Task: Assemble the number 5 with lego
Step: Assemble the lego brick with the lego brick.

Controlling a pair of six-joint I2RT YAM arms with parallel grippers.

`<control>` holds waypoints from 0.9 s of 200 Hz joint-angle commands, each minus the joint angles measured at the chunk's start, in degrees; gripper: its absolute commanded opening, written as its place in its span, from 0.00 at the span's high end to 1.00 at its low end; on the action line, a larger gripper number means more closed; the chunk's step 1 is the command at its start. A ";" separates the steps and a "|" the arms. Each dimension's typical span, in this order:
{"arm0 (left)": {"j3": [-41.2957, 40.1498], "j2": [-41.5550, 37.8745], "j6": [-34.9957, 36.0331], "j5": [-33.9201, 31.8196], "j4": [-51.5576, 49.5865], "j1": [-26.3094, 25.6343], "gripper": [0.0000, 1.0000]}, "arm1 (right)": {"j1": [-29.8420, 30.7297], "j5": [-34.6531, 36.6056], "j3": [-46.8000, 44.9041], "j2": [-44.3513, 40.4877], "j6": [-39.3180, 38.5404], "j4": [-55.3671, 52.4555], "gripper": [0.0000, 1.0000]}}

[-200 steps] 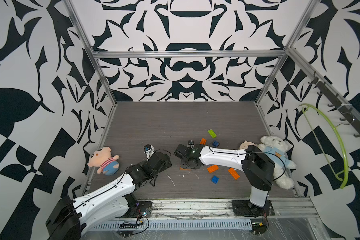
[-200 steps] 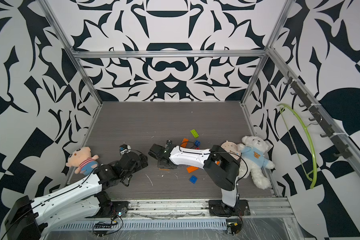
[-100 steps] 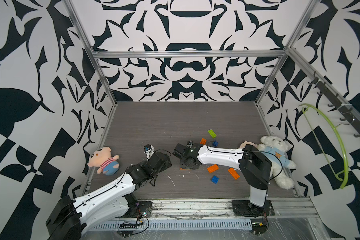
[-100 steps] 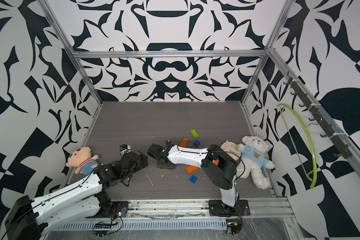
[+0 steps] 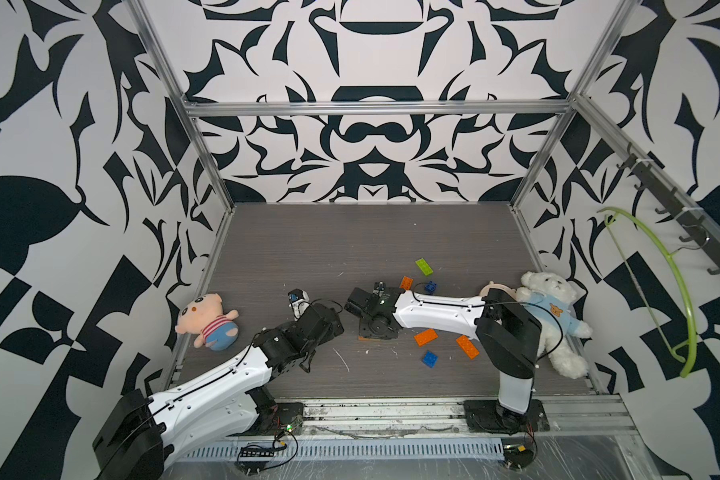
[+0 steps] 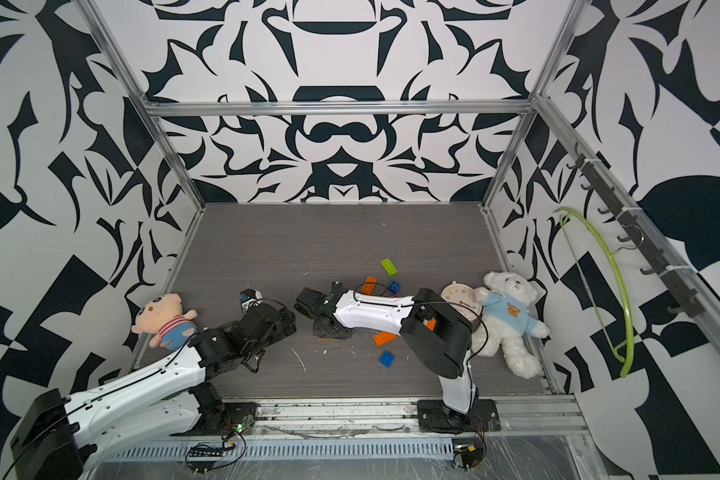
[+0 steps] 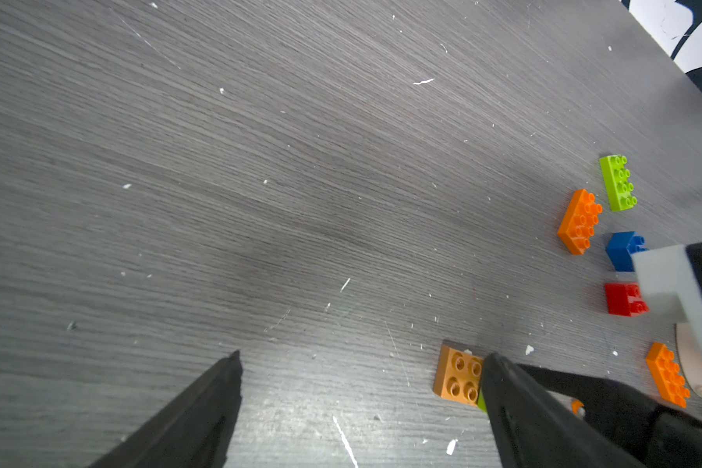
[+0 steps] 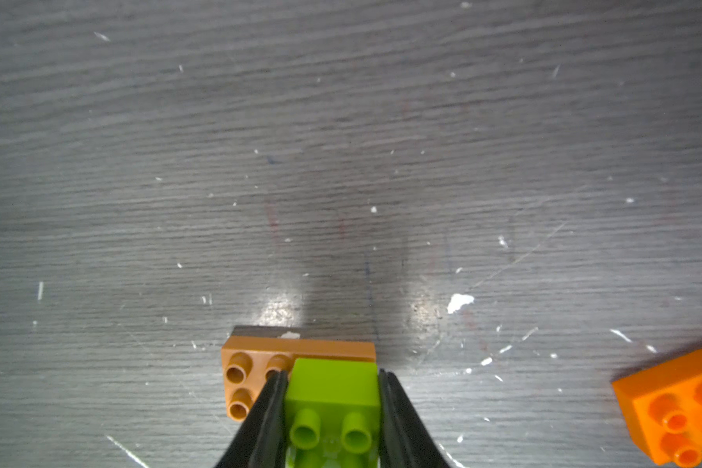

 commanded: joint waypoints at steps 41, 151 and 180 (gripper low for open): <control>1.51 0.55 -0.12 -1.31 -1.80 0.30 0.01 | -0.59 -3.58 -3.28 3.72 -2.95 -0.38 0.74; 2.73 2.28 -0.20 -1.39 -1.85 0.30 0.01 | -3.16 -0.93 -1.76 5.62 -8.82 -3.71 0.79; 3.16 2.97 -0.12 -1.24 -1.30 0.34 0.01 | -3.49 0.63 1.39 5.11 -10.88 -4.89 0.79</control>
